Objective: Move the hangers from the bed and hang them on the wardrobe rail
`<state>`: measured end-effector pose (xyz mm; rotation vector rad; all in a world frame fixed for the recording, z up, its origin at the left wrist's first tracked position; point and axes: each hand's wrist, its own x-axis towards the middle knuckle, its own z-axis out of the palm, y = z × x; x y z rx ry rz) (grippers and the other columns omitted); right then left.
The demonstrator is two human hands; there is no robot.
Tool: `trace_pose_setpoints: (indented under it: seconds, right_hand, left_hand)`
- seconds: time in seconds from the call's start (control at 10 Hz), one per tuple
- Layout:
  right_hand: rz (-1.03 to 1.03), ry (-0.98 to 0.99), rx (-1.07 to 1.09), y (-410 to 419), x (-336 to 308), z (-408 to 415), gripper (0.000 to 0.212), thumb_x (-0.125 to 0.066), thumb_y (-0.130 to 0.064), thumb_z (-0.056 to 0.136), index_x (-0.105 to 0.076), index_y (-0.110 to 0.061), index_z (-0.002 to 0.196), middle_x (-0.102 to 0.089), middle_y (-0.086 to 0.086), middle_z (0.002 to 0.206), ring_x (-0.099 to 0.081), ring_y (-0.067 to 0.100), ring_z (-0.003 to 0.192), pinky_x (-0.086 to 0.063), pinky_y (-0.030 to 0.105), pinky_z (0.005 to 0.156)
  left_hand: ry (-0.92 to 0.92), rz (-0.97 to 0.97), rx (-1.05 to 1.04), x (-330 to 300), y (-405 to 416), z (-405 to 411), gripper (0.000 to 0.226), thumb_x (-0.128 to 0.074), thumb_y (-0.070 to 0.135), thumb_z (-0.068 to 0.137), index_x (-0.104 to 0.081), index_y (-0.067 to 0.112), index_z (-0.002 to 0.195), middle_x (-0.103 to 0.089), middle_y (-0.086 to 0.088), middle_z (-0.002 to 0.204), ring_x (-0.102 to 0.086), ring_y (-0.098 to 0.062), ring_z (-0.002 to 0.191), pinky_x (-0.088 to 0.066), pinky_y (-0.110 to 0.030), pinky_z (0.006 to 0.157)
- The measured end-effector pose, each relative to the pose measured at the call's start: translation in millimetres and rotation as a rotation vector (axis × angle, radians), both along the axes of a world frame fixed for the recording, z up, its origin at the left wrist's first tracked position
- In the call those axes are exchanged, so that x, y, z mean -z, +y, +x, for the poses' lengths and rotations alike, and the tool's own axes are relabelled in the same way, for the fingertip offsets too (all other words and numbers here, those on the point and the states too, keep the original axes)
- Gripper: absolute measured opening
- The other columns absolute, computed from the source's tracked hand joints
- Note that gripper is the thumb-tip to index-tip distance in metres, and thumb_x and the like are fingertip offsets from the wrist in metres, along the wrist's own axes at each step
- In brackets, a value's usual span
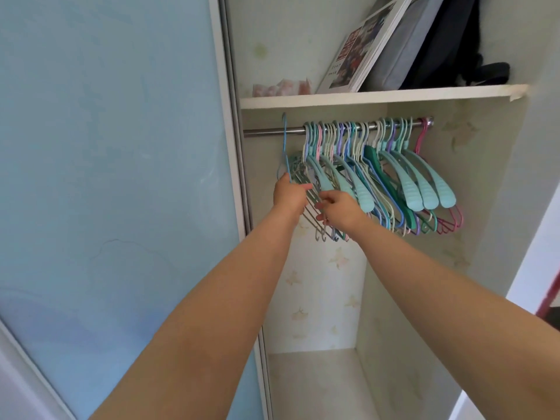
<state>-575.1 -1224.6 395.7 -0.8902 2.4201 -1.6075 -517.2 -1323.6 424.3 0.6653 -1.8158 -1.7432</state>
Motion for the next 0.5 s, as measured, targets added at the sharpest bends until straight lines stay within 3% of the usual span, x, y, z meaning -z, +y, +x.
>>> trace_pose_setpoints:
  seconds: [0.1, 0.2, 0.3, 0.4, 0.5]
  right_hand:
    - [0.030, 0.027, -0.017, 7, 2, 2, 0.035, -0.041, -0.005, 0.096, -0.054, 0.001, 0.128, -0.062, 0.012, 0.108, -0.059, 0.012, 0.072, -0.045, 0.013, 0.055]
    - [0.011, 0.037, -0.018, 18, 2, 8, 0.030, -0.043, -0.003, 0.093, -0.061, -0.001, 0.117, -0.066, 0.013, 0.108, -0.059, 0.008, 0.073, -0.043, 0.006, 0.053]
    - [-0.049, 0.036, 0.023, 29, 2, 12, 0.030, -0.039, 0.000, 0.093, -0.063, -0.005, 0.111, -0.068, 0.013, 0.105, -0.061, 0.013, 0.075, -0.046, 0.012, 0.059]
    - [-0.095, 0.061, 0.066, 40, -1, 25, 0.030, -0.039, 0.001, 0.094, -0.062, -0.005, 0.112, -0.068, 0.014, 0.105, -0.064, 0.022, 0.084, -0.048, 0.020, 0.065]
    - [-0.197, 0.144, 0.108, 61, -17, 38, 0.027, -0.045, -0.005, 0.096, -0.062, -0.012, 0.115, -0.069, -0.001, 0.098, -0.064, 0.011, 0.079, -0.053, 0.022, 0.067]
  left_hand:
    - [-0.128, 0.060, 0.054, -6, -6, -10, 0.038, -0.019, -0.005, 0.093, -0.049, -0.002, 0.117, -0.058, -0.008, 0.088, -0.022, -0.010, 0.047, -0.016, -0.007, 0.032]
    - [-0.176, 0.087, 0.100, -14, -8, -15, 0.033, -0.017, -0.004, 0.094, -0.048, 0.002, 0.104, -0.059, -0.008, 0.111, -0.026, -0.005, 0.032, -0.016, -0.010, 0.028]
    - [-0.191, 0.046, 0.172, -14, -5, -17, 0.033, -0.019, -0.004, 0.094, -0.046, 0.005, 0.110, -0.062, -0.013, 0.102, -0.029, -0.006, 0.032, -0.017, -0.008, 0.029]
    - [-0.199, -0.056, 0.171, -5, -8, -24, 0.026, -0.029, -0.010, 0.090, -0.051, 0.005, 0.090, -0.047, -0.013, 0.071, -0.042, -0.014, 0.040, -0.034, -0.013, 0.034]
    - [-0.202, -0.238, 0.094, 17, -16, -31, 0.026, -0.045, 0.000, 0.091, -0.056, 0.000, 0.115, -0.060, -0.020, 0.104, -0.063, -0.030, 0.086, -0.057, -0.038, 0.077]
